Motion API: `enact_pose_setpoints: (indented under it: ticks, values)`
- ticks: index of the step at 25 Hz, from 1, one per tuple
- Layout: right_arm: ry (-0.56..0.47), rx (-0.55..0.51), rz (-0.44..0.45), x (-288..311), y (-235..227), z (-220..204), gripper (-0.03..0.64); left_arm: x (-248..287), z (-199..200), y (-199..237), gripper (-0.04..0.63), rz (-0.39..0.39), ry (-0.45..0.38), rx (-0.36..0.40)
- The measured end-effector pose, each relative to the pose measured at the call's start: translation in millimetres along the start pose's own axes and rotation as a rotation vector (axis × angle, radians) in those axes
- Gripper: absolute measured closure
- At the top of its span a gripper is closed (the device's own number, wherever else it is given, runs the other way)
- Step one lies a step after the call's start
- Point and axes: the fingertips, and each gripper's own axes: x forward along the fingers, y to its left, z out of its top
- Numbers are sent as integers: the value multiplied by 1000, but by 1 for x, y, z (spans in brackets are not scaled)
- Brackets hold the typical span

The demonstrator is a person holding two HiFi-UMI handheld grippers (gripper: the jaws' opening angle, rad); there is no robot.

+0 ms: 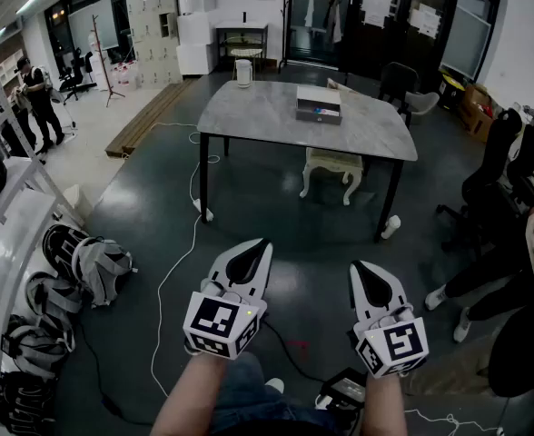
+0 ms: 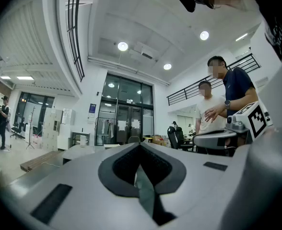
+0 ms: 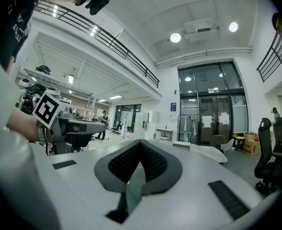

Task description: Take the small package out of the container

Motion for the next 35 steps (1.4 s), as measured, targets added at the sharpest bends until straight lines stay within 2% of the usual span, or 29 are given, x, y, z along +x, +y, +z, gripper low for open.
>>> enact_pose_setpoints:
  ticks: [10, 17, 23, 35]
  values:
    - [-19, 3, -7, 10, -30, 0, 592, 38, 4, -10, 584, -25, -3, 29]
    - [-29, 15, 31, 36, -49, -5, 592, 78, -3, 1, 584, -30, 4, 24]
    - [-11, 9, 25, 86, -83, -12, 592, 133, -8, 32, 584, -37, 1, 15]
    - [19, -17, -9, 239, -162, -1, 592, 284, 3, 127, 584, -85, -17, 6]
